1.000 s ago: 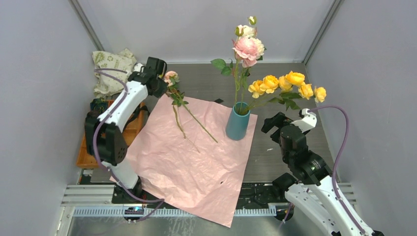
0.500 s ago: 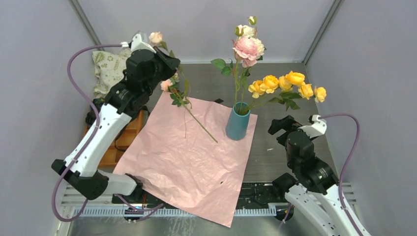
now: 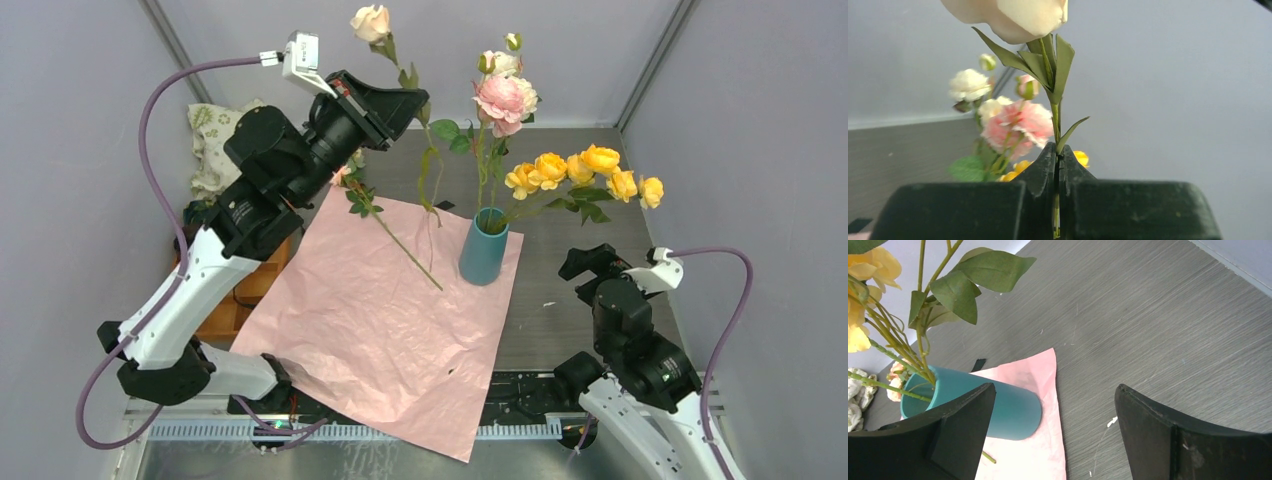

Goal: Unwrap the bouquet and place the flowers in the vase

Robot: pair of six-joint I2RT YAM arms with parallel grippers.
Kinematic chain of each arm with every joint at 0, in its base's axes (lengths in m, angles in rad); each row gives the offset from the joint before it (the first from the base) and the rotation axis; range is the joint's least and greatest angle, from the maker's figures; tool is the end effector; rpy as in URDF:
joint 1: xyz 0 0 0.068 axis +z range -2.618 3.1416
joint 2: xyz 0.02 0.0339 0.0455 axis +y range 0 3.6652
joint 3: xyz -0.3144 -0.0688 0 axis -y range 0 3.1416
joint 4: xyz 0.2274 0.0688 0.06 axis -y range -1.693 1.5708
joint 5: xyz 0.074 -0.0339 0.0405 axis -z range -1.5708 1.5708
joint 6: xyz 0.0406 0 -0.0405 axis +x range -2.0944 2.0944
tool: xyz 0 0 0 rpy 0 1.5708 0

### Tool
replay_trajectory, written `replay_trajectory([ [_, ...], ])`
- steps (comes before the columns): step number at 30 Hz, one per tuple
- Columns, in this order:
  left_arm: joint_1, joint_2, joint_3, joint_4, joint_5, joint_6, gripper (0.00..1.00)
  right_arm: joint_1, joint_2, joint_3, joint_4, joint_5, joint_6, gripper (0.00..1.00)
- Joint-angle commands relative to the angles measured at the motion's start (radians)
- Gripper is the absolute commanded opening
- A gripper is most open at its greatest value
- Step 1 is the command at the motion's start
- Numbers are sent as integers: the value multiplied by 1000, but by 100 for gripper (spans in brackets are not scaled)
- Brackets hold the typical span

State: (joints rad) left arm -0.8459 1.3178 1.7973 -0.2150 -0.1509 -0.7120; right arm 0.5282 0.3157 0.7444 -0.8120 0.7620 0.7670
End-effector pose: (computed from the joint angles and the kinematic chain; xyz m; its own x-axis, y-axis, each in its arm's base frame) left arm 0.1541 -0.1648 0.6059 -0.2894 -0.6474 -0.7051 0.6007 0.4506 -0.6604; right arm 0.0132 -0.0248 0.3216 -0.1018 0.5219 -0.8469 0.3598 0.8130 0.4577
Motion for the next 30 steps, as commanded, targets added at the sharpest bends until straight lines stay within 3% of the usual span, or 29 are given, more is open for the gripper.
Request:
replay_trajectory([
  [1,-77,61,94,126,76,82,0,0,-21,40,-8,42,24,94],
  [8,-129,207,208,243,221,169,0,-1,-54,44,-38,68,24,95],
  [19,-153,304,251,366,259,283,0,-2,-73,47,-46,102,-2,95],
  [30,-156,423,365,386,288,369,0,-1,-57,20,-17,86,10,95],
])
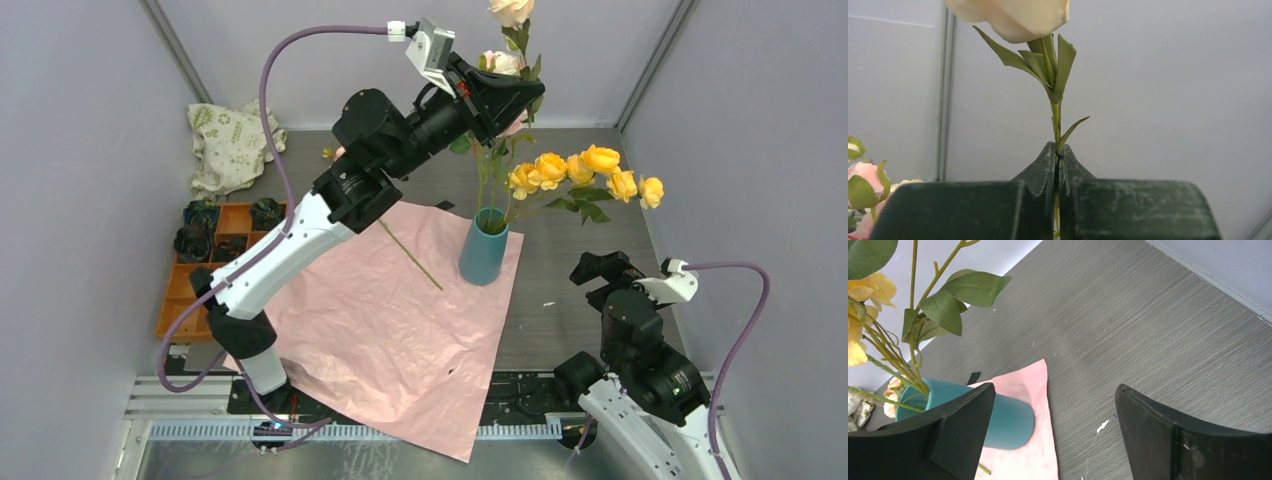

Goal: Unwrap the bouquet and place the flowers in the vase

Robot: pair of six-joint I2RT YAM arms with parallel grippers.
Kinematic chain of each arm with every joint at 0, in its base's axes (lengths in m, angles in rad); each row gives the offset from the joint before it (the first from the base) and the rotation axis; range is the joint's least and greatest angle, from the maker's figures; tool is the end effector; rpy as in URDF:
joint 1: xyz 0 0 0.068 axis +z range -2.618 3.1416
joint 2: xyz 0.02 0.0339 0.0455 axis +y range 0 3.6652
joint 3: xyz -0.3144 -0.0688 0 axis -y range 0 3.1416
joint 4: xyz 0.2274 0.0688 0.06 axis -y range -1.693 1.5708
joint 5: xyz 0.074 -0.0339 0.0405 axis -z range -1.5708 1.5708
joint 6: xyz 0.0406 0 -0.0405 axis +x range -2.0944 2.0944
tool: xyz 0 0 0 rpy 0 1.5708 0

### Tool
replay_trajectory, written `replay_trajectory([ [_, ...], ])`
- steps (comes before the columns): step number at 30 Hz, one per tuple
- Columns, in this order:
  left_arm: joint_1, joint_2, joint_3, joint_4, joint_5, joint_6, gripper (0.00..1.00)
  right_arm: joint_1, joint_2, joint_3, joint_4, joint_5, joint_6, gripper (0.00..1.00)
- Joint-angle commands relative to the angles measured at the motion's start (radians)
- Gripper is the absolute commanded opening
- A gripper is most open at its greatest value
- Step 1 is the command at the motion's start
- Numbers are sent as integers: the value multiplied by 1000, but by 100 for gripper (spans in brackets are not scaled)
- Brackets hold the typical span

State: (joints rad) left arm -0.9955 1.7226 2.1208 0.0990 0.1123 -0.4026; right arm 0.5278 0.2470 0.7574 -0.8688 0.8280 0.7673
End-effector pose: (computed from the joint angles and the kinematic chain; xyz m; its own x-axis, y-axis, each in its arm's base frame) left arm 0.1890 -0.2998 0.6223 -0.1089 -0.5476 -0.8296 0.9181 0.2646 -0.2952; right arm -0.0029 -0.0363 0.3182 -0.0409 0.5196 -0.8534 0.3941 0.7933 0.4641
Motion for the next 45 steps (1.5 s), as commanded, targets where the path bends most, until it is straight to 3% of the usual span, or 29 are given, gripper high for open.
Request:
replay_trajectory([
  [1,-6,20,39,76,23,71,0,-1,15,7,41,22,8,95],
  [9,-6,8,-53,136,12,141,0,0,31,-3,63,40,-13,96],
  [22,-6,-75,-356,321,-31,192,0,0,69,-18,90,38,-19,96],
  [33,-5,-165,-594,399,-146,127,0,0,99,-31,119,11,-7,96],
  [45,-6,-126,-732,413,-233,-28,0,0,76,-32,96,4,13,96],
])
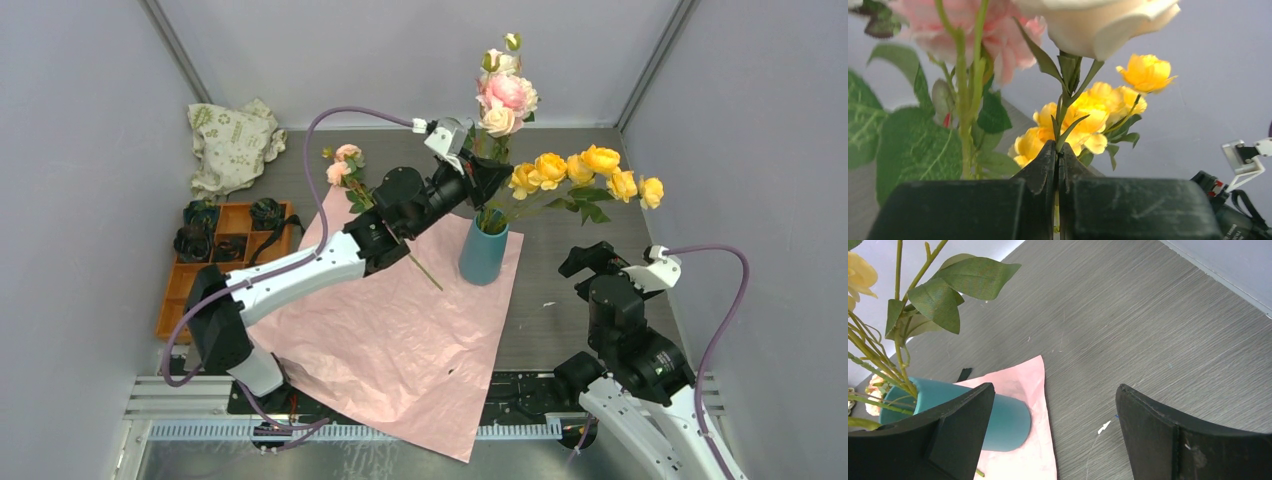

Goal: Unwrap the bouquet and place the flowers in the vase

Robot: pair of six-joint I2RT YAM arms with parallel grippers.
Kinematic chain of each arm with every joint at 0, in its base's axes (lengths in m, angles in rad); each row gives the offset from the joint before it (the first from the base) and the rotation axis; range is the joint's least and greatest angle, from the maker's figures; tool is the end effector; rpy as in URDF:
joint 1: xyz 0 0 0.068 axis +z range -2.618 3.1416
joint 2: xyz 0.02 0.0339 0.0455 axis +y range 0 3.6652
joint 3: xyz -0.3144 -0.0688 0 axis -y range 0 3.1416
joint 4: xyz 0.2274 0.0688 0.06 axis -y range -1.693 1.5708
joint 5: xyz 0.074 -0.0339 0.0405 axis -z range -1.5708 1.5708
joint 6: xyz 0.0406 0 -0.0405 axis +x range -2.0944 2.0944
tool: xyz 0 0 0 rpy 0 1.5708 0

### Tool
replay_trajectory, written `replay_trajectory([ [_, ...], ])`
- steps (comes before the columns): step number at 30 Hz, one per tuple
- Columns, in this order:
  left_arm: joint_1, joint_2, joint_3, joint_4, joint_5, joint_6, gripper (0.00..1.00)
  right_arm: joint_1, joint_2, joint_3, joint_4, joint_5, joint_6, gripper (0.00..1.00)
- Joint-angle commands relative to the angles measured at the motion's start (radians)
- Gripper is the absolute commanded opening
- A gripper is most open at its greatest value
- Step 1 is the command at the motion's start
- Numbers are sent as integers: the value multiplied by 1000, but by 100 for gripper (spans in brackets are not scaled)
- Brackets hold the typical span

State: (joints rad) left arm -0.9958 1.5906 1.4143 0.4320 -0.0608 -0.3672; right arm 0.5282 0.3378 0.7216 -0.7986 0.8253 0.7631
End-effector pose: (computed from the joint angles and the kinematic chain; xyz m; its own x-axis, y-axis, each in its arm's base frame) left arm 0.2041 -0.3104 0.4760 -0.1609 -0.4107 -0.8975 0.8013 0.4765 -0.3617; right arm 0.0191 -0.0234 0.3176 -0.0864 0.4924 -0.8661 0.4133 0.8087 0.4186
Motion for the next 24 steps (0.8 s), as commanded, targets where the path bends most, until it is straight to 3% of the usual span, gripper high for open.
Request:
replay_trajectory([
  [1,-6,10,-32,78,-71,-70,0,0,-17,4,23,5,20,96],
  [7,-7,38,-60,47,-109,-104,1,-1,-29,0,18,-1,30,96],
  [18,-33,3,-154,-27,-201,-147,34,-1,-39,-4,10,-3,38,96],
  [24,-44,-46,-178,-102,-245,-130,43,-1,-38,-3,15,-16,47,96],
])
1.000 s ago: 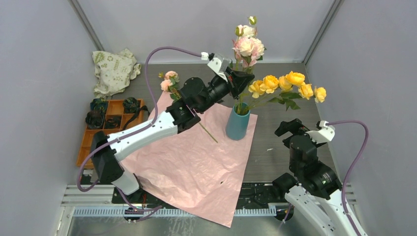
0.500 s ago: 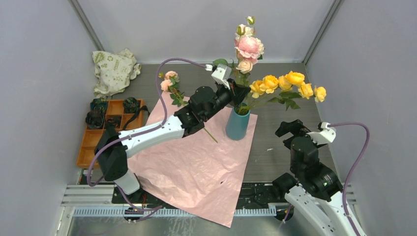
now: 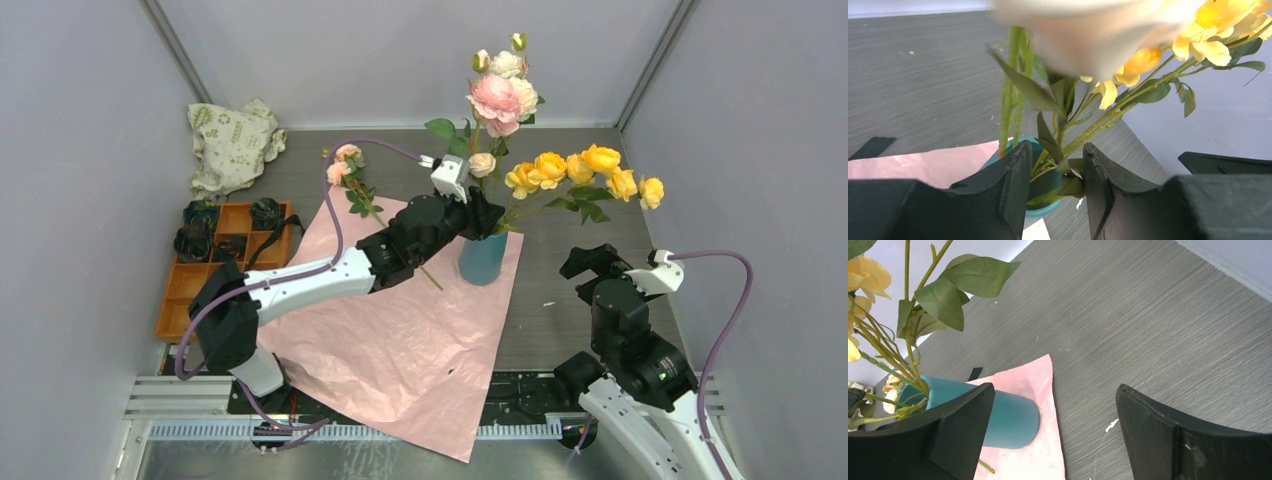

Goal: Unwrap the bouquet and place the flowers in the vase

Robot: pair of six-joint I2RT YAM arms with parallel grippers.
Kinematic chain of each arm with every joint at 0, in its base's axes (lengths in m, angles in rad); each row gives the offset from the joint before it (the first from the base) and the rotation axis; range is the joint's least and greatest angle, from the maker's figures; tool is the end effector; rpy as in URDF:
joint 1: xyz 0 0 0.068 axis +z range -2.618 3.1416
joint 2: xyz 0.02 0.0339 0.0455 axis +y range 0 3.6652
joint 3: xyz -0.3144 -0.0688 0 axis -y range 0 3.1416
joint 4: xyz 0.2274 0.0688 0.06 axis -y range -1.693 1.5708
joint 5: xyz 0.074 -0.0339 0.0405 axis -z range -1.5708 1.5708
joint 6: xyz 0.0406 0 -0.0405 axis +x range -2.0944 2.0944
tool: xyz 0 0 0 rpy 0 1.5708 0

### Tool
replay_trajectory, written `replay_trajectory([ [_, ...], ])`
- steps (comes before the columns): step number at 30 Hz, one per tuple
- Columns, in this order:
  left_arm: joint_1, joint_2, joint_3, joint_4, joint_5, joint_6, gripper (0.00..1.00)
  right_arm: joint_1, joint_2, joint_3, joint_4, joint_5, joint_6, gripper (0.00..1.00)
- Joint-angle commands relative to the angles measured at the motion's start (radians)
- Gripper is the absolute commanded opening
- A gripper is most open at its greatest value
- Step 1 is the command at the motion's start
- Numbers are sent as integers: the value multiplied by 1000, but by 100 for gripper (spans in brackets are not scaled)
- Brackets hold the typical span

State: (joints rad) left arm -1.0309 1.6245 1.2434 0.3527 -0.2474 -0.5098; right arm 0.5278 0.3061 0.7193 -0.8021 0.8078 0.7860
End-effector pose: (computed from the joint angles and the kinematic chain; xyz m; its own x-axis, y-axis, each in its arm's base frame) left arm 0.2057 -0.3239 0.3953 -0.3572 -0.3244 -0.8759 0.6089 0.6302 -0.4817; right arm 0.0138 -0.0259 0.3158 -0.0690 0.5258 -0.8478 0.3941 0.7951 0.4610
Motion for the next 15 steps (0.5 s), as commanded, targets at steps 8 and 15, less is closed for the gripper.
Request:
replay_trajectory([
  [8,-20,-134,-35,-60,-84,37,59,0,-10,-1,16,-18,39,96],
  [15,-23,-166,-34,-86,-92,50,77,0,-14,7,11,-27,42,96],
])
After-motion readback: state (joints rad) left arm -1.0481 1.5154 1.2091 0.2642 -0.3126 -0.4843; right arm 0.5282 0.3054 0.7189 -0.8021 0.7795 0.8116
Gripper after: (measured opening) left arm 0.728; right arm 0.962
